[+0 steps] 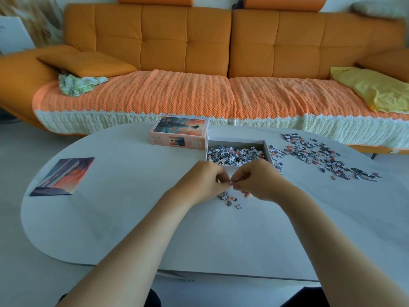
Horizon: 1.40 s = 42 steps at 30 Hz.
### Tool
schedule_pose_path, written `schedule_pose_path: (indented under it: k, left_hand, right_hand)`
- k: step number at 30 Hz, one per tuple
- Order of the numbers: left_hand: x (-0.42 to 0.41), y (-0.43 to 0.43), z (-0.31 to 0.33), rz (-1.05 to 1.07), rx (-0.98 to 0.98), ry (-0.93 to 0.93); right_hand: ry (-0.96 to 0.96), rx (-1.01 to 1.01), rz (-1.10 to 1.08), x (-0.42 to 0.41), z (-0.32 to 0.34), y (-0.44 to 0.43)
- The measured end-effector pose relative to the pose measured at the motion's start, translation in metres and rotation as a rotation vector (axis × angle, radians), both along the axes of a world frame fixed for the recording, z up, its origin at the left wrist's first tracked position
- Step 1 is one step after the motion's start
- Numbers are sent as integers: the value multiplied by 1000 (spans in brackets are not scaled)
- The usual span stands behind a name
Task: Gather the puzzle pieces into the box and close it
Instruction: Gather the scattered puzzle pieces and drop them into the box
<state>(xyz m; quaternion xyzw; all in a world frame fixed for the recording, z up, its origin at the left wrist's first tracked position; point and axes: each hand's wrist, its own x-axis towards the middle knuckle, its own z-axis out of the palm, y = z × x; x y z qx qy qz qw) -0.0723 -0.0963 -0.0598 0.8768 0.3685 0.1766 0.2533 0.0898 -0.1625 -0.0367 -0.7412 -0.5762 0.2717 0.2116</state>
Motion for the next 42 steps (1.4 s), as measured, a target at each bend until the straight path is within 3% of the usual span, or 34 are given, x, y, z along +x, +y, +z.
schedule_pose_path:
  k: [4, 6, 12, 18, 22, 25, 29, 42]
  left_hand:
    - [5, 16, 12, 92, 83, -216]
    - [11, 25, 13, 131, 169, -218]
    - [21, 48, -3, 97, 393, -16]
    - [15, 42, -2, 33, 450, -140]
    - [3, 25, 2, -62, 275, -162]
    - [-6, 16, 0, -100, 79, 18]
    - [-18, 7, -10, -121, 37, 278]
    - [-9, -12, -12, -71, -90, 80]
  right_hand:
    - [73, 287, -95, 8, 9, 14]
    - [40, 397, -128, 9, 8, 24]
    - [-193, 294, -22, 14, -12, 39]
    - [-199, 405, -20, 23, -7, 33]
    - [-199, 483, 86, 19, 1, 14]
    - [-206, 209, 236, 18, 4, 1]
    - [-210, -90, 288, 18, -3, -12]
    - [-157, -12, 162, -7, -16, -14]
